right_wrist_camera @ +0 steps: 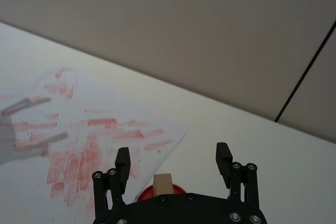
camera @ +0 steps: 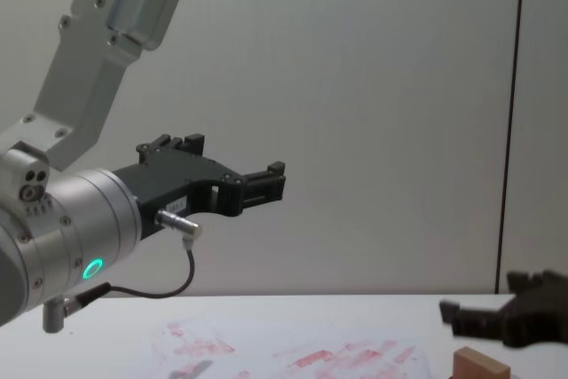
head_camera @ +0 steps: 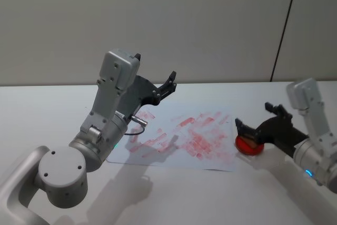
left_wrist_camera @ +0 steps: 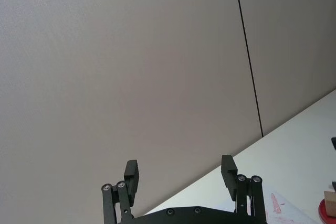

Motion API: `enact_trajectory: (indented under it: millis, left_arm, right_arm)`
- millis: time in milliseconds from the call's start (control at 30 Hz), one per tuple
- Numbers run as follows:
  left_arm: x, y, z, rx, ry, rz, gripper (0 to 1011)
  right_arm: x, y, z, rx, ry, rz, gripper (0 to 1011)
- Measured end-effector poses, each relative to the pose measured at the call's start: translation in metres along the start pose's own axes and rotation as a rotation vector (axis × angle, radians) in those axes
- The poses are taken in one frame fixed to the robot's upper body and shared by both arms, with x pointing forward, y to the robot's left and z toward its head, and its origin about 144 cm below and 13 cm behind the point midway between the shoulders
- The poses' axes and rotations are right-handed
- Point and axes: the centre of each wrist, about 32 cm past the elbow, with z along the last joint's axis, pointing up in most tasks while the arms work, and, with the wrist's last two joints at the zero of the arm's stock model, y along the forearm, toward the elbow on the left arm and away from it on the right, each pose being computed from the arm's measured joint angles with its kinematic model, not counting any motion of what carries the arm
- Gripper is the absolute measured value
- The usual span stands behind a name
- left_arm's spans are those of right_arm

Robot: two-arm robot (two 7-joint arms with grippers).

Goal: Use the one hand to pick up the stamp and affix it onto the A4 paper.

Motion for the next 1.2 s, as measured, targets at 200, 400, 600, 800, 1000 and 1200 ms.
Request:
enact_trajectory:
  millis: [200,400,600,800,1000,1200]
  left_arm:
    - [0.0,0.0,0.0,0.0,0.0,0.0,1002]
    - [0.0,0.0,0.0,0.0,0.0,0.0,1002]
    - [0.0,0.0,0.0,0.0,0.0,0.0,1002]
    - [0.0,0.0,0.0,0.0,0.0,0.0,1001]
    - [0.0,0.0,0.0,0.0,0.0,0.0,1001]
    - [0.0,0.0,0.0,0.0,0.0,0.0,1001]
  right_arm:
    - [-0.005,-0.014,0.008,0.093,0.026,-0.052,1001]
    - [-0.01,-0.028,0.017,0.182,0.057,-0.101,1001]
    - [-0.015,-0.04,0.024,0.253,0.086,-0.142,1001]
    - [-0.017,-0.046,0.027,0.282,0.099,-0.159,1001]
    - [-0.017,-0.046,0.027,0.284,0.101,-0.161,1001]
    - [-0.017,-0.046,0.028,0.285,0.101,-0.16,1001]
